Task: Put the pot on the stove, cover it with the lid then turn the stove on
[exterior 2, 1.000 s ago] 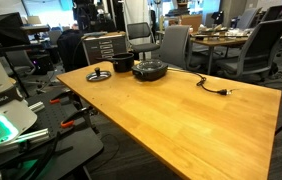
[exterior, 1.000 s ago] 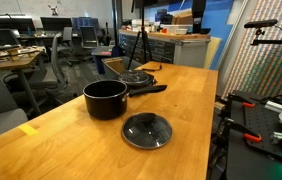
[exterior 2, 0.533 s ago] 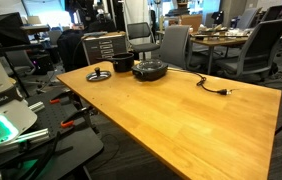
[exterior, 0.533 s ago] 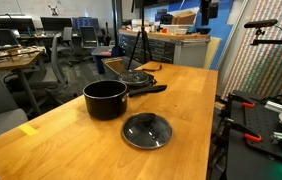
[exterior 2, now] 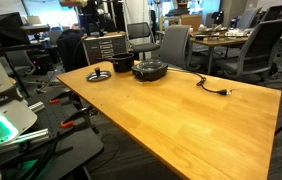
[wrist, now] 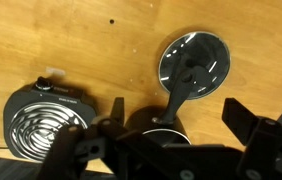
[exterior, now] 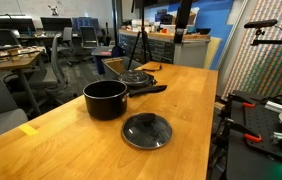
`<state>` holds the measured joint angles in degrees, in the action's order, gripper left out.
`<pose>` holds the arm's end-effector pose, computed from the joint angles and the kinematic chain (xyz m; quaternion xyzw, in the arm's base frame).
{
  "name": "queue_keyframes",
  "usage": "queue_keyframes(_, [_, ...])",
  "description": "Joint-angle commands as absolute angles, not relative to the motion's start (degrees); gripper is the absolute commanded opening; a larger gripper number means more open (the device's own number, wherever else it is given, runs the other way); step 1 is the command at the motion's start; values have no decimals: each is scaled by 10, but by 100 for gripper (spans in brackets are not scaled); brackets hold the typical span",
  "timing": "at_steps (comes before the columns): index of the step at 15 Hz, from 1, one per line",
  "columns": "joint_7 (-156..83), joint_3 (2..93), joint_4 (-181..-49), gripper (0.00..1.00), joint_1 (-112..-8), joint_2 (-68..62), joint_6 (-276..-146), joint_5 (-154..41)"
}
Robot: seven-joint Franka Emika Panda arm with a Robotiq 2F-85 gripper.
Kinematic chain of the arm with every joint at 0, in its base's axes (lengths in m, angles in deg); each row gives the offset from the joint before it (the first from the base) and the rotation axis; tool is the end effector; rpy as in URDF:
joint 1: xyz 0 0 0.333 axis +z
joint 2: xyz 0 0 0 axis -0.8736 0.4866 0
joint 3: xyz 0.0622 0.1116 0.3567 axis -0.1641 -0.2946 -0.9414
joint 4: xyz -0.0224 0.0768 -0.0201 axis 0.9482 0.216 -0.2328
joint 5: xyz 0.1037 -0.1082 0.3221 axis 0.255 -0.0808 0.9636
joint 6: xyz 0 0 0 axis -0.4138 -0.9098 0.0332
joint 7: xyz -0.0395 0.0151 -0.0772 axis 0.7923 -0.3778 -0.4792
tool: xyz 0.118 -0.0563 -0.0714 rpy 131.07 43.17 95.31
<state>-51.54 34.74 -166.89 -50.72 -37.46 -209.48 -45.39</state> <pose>0.3681 0.1370 0.4373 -0.9760 -0.2099 -0.0484 0.0332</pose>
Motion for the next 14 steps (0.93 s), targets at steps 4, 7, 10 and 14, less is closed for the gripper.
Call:
queue_keyframes(4, [-444,305,-1661,100,-497,-268,-2207,-541])
queue_keyframes(7, [-412,297,-1641,100,-497,-224,-2196,-568])
queue_keyframes(10, [-385,297,-1632,100,-498,-202,-2255,-572])
queue_keyframes(14, [-387,296,-1613,100,-493,-148,-2319,-564])
